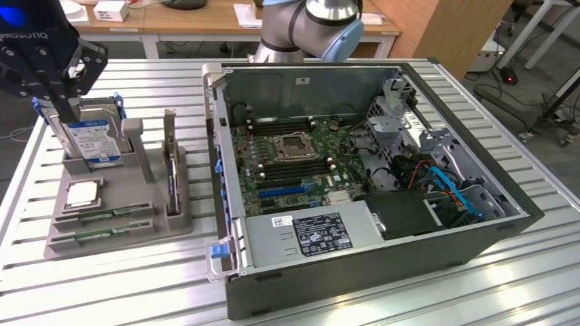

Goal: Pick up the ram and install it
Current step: 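Reach for the ram, then pick up the ram and move it above insertion slot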

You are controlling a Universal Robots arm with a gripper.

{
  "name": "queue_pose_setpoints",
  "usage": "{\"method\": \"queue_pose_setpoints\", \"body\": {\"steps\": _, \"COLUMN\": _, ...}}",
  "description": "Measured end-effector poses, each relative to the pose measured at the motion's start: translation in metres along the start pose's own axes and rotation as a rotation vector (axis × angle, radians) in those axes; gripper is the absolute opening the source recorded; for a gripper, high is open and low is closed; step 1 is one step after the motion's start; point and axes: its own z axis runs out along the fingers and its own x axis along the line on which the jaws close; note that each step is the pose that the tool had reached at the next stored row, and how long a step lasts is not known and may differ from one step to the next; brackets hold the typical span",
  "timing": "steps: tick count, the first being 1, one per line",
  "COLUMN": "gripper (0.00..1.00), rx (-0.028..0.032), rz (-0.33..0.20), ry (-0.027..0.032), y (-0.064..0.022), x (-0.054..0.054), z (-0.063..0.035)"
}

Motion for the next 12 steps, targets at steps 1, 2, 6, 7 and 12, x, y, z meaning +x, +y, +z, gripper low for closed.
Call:
{"method": "queue_pose_setpoints", "body": {"steps": 1, "gripper": 0.09, "rx": 0.0000, "rz": 0.000, "ry": 0.0000, "y": -0.0009, "x": 0.0000, "z": 0.0000}}
{"method": "queue_pose_setpoints", "body": {"steps": 2, "gripper": 0.09, "rx": 0.0000, "rz": 0.000, "ry": 0.0000, "y": -0.0017, "x": 0.0001, "z": -0.0001}}
{"method": "queue_pose_setpoints", "body": {"steps": 6, "gripper": 0.09, "rx": 0.0000, "rz": 0.000, "ry": 0.0000, "y": -0.0036, "x": 0.0002, "z": -0.0002}}
{"method": "queue_pose_setpoints", "body": {"steps": 7, "gripper": 0.09, "rx": 0.0000, "rz": 0.000, "ry": 0.0000, "y": -0.0036, "x": 0.0002, "z": -0.0002}}
{"method": "queue_pose_setpoints", "body": {"steps": 12, "gripper": 0.09, "rx": 0.0000, "rz": 0.000, "ry": 0.0000, "y": -0.0037, "x": 0.0002, "z": -0.0002}}
